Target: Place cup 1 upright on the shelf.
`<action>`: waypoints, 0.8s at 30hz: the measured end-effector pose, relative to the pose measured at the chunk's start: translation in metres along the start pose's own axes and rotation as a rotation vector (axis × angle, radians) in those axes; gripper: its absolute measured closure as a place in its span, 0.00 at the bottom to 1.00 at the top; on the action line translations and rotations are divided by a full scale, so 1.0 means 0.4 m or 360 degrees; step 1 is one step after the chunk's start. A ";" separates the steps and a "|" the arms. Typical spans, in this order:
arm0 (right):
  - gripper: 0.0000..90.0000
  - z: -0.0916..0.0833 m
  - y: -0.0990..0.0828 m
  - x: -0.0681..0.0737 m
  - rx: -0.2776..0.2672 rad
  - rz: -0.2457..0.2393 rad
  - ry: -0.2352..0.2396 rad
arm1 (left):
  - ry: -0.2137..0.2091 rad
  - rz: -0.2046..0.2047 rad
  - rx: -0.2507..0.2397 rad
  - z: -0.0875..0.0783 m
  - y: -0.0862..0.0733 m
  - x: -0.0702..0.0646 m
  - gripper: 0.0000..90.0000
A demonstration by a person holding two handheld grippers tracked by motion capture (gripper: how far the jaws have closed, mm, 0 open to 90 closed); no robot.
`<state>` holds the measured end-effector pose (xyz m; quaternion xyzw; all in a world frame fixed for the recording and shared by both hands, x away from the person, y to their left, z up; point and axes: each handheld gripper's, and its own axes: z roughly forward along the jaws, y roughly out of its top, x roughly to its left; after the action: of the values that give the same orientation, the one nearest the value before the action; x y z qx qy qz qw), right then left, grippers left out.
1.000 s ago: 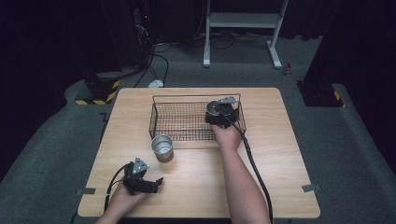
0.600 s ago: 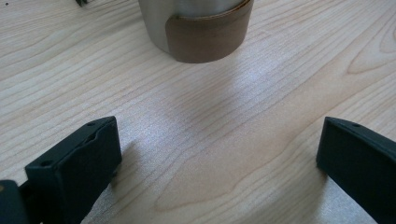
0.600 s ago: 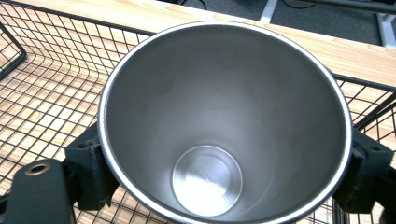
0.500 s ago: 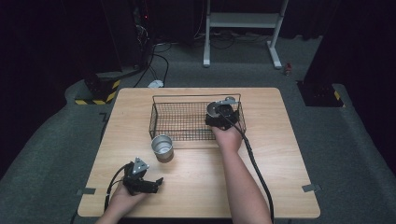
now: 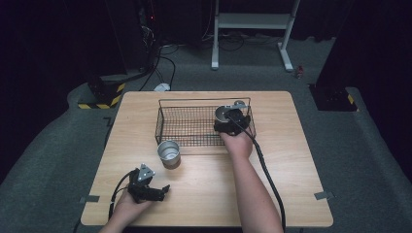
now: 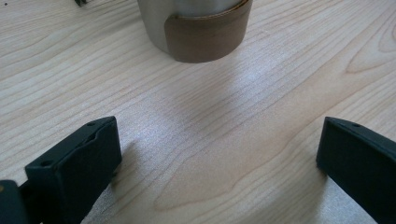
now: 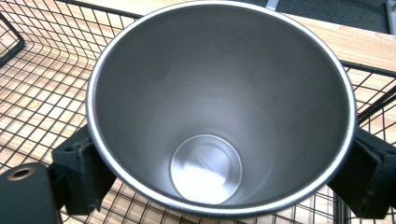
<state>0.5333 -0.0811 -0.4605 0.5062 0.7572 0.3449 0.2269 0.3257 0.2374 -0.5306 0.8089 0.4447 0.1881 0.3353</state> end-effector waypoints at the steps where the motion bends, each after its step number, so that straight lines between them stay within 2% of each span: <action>1: 0.09 -0.002 0.000 -0.001 0.0001 -0.0004 -0.0001 | 0.0001 0.0004 0.0000 0.000 0.000 0.000 0.00; 4: 0.09 -0.008 -0.001 -0.001 0.0004 0.0012 -0.0001 | 0.0000 -0.0001 -0.0001 0.000 0.000 0.000 0.00; 7: 0.09 -0.014 -0.003 -0.002 -0.0002 -0.0005 -0.0013 | 0.0000 0.0002 0.0000 0.000 0.000 0.000 0.00; 10: 0.09 -0.021 -0.007 -0.001 -0.0018 -0.0020 -0.0001 | 0.0000 0.0003 0.0001 0.000 0.000 0.000 0.00; 12: 0.09 -0.028 -0.013 -0.002 -0.0042 0.0000 0.0011 | 0.0001 0.0003 0.0000 0.000 0.000 0.000 0.00; 24: 0.09 -0.055 -0.035 -0.019 -0.0066 0.0004 0.0036 | -0.0001 -0.0005 -0.0003 0.000 0.000 0.000 0.00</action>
<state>0.5126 -0.0980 -0.4565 0.4985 0.7517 0.3664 0.2284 0.3257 0.2372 -0.5307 0.8080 0.4457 0.1879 0.3365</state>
